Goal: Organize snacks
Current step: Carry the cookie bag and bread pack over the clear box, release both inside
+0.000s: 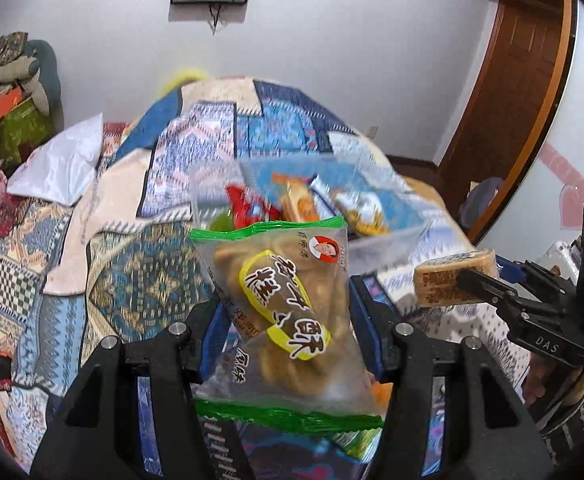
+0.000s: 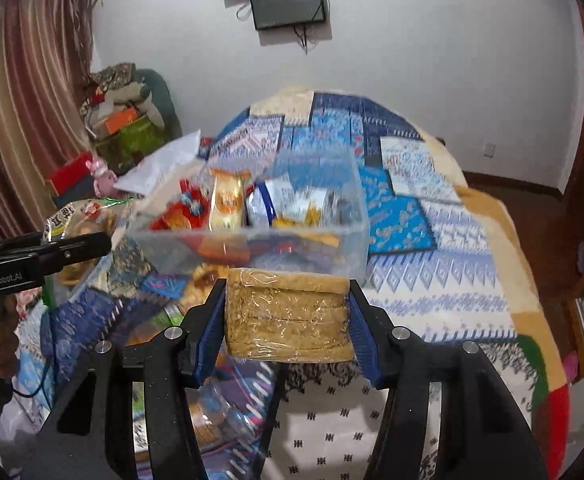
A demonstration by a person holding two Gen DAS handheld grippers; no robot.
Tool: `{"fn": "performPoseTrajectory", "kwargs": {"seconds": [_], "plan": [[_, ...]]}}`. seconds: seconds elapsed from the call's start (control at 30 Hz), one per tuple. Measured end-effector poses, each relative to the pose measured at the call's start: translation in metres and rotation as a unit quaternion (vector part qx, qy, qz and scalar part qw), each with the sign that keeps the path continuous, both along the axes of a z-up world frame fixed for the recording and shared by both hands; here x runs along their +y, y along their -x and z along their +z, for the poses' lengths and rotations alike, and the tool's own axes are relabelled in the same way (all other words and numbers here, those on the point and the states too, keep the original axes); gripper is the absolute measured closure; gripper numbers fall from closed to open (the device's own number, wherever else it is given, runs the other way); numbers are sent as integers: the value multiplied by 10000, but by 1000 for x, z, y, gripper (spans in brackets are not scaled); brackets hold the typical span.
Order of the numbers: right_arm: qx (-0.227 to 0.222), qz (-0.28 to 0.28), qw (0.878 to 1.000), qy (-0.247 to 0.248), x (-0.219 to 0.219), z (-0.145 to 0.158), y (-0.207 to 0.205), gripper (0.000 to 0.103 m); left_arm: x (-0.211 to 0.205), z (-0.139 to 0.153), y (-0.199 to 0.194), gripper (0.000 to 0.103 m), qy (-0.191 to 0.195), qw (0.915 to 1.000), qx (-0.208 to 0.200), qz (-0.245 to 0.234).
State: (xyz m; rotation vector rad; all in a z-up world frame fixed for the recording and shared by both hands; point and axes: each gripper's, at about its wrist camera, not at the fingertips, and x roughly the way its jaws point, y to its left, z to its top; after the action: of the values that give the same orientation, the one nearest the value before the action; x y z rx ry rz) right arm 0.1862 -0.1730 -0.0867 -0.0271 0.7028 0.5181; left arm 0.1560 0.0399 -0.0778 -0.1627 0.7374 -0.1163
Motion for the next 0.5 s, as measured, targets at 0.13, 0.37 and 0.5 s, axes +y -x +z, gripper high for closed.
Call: {"fn": "performPoseTrajectory", "kwargs": {"seconds": [0.13,0.37,0.5], "plan": [[-225,-43,9996,-147,2,17,-6,51,-5,13,-12,47,-28,9999,-134,-48],[-480,-116,9981,-355,19,32,-35,51,-8,20,-43,47,-44,9997,-224,-35],[-519,-140,9978,-378,32,31,-56,51,-4,15,-67,47,16,9999,-148,-9]]}}
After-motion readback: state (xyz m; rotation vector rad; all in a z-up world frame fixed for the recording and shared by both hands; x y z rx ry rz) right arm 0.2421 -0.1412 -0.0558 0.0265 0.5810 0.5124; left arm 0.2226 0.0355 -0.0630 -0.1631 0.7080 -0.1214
